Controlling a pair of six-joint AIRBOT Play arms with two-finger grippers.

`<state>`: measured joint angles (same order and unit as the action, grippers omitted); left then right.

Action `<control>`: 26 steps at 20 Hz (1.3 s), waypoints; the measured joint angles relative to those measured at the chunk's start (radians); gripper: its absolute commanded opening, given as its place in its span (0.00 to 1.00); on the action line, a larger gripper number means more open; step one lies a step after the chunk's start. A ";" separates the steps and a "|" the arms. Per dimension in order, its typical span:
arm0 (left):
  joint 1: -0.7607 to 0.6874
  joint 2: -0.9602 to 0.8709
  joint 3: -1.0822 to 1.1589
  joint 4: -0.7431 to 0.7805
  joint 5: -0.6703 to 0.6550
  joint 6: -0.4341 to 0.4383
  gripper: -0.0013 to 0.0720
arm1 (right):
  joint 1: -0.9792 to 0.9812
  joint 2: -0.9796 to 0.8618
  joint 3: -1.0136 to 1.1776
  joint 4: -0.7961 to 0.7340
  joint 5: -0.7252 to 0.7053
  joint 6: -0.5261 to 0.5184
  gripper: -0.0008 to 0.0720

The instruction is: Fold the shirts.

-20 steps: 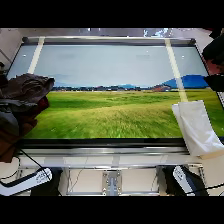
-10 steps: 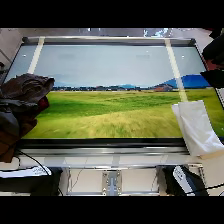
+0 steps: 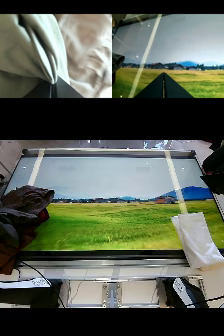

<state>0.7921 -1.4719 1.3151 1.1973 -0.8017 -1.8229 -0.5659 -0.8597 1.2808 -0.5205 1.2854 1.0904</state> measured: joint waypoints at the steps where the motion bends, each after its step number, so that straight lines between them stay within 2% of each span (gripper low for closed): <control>1: -0.002 0.042 0.000 -0.047 -0.025 0.042 0.03 | 0.000 0.000 0.007 0.018 -0.001 0.000 0.03; 4: -0.037 0.190 0.000 -0.235 -0.134 0.201 0.03 | 0.000 0.000 0.059 0.050 0.016 0.000 0.03; 7: -0.154 0.341 0.000 -0.391 -0.256 0.326 0.03 | 0.000 0.000 0.161 0.067 0.074 0.000 0.03; 12: -0.519 0.448 0.000 -0.448 -0.376 0.404 0.03 | 0.000 0.001 0.357 0.037 0.162 0.000 0.03; 13: -0.599 0.446 0.000 -0.440 -0.385 0.410 0.06 | 0.000 0.001 0.385 0.019 0.169 0.000 0.03; 14: -0.686 0.436 0.000 -0.424 -0.391 0.414 0.35 | 0.000 0.001 0.404 0.004 0.177 0.000 0.03; 15: -0.758 0.422 0.000 -0.401 -0.391 0.418 0.86 | 0.000 0.000 0.417 -0.013 0.187 0.000 0.04; 16: -0.825 0.404 0.000 -0.367 -0.378 0.420 0.99 | 0.000 -0.001 0.424 -0.037 0.195 0.000 0.08; 18: -0.908 0.372 0.000 -0.286 -0.312 0.423 1.00 | 0.000 -0.009 0.426 -0.108 0.225 0.000 0.25; 19: -0.929 0.359 0.000 -0.240 -0.272 0.422 1.00 | 0.000 -0.016 0.418 -0.152 0.243 0.000 0.30; 20: -0.937 0.344 0.000 -0.178 -0.240 0.410 0.99 | 0.000 -0.026 0.402 -0.200 0.261 0.007 0.30; 21: -0.936 0.325 0.000 -0.087 -0.216 0.362 0.98 | 0.000 -0.036 0.375 -0.236 0.272 0.018 0.30; 23: -0.908 0.273 0.000 0.088 -0.194 0.213 0.98 | 0.007 -0.059 0.284 -0.278 0.288 0.035 0.30; 26: -0.839 0.156 0.000 0.195 -0.215 0.062 0.98 | 0.052 -0.091 0.088 -0.299 0.273 0.055 0.30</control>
<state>-0.0471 -1.3155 1.3151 1.3922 -1.0164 -1.7607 -0.5137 -0.9504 1.3685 -0.8200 1.5585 1.1458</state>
